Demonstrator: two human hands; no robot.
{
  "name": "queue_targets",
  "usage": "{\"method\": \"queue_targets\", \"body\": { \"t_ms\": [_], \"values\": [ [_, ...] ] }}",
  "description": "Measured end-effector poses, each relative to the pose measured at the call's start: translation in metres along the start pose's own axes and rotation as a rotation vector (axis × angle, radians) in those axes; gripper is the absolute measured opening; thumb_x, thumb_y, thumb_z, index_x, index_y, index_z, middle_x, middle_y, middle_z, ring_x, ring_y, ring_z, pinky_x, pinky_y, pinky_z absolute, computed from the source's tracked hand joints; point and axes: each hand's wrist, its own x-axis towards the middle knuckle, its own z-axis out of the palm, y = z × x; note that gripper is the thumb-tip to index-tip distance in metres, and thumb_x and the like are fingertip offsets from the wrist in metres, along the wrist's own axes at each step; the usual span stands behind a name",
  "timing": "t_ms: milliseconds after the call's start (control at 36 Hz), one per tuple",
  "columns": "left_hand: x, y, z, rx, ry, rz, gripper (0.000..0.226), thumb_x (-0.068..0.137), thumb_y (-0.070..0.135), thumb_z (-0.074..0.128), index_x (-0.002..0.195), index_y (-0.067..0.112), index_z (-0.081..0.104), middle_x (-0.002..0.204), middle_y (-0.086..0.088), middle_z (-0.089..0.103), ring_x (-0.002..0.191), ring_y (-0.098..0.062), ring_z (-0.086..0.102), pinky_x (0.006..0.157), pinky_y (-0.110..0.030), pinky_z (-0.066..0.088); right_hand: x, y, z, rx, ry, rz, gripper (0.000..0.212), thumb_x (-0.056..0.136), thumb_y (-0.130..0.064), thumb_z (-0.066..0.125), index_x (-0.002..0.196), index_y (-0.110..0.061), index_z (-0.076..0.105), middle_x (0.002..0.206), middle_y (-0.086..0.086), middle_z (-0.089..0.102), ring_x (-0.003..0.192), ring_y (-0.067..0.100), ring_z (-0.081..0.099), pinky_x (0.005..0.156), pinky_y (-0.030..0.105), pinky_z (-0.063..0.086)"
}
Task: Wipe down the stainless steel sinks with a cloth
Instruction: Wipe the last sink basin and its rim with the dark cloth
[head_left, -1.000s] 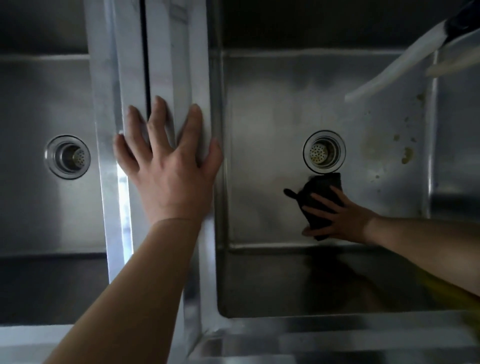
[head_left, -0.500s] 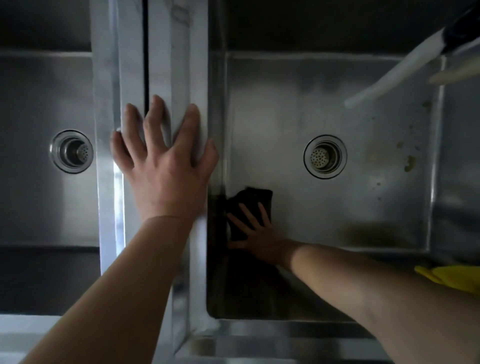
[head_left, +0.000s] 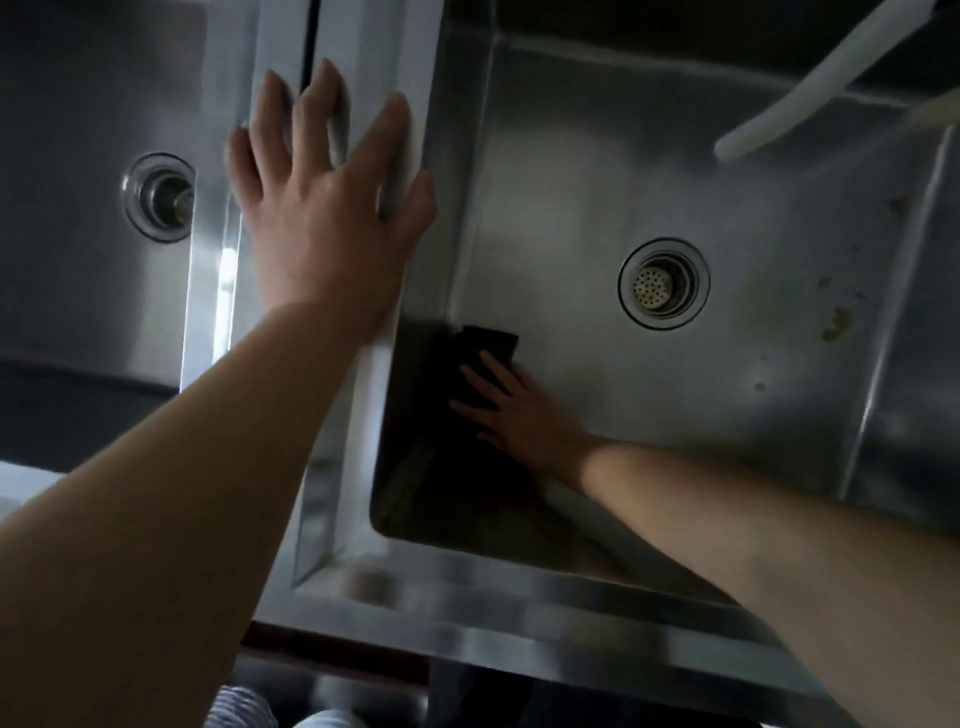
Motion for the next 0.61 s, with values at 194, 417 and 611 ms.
{"method": "queue_targets", "body": {
  "t_ms": [194, 417, 611],
  "values": [
    [-0.006, 0.008, -0.009, -0.094, -0.073, -0.052, 0.054, 0.097, 0.055, 0.047, 0.148, 0.038, 0.044, 0.165, -0.004, 0.020, 0.154, -0.031, 0.007, 0.122, -0.054, 0.007, 0.008, -0.007, -0.004, -0.084, 0.165, 0.058, 0.058, 0.058, -0.053, 0.089, 0.111, -0.036, 0.075, 0.136, 0.002, 0.063, 0.130, 0.028, 0.056, 0.097, 0.049, 0.053],
    [-0.107, 0.059, -0.006, -0.474, 0.052, -0.004, 0.055, 0.100, 0.024, 0.051, 0.153, 0.025, 0.036, 0.167, -0.005, 0.003, 0.155, -0.027, 0.005, 0.118, -0.063, 0.021, 0.047, 0.028, -0.043, 0.191, 0.187, 0.501, 0.057, 0.096, -0.044, 0.051, 0.150, -0.030, 0.038, 0.167, 0.002, 0.013, 0.155, 0.027, 0.000, 0.120, 0.053, 0.011],
    [-0.138, 0.091, 0.022, -0.646, -0.364, -0.196, 0.054, 0.095, 0.009, 0.058, 0.143, 0.032, 0.048, 0.149, 0.003, 0.048, 0.140, -0.016, 0.041, 0.114, -0.039, 0.038, 0.019, 0.117, -0.121, 0.252, -0.055, 0.469, 0.067, 0.097, -0.045, 0.053, 0.156, -0.040, 0.021, 0.168, -0.002, -0.002, 0.154, 0.024, -0.010, 0.121, 0.059, 0.001]
  ]
}}
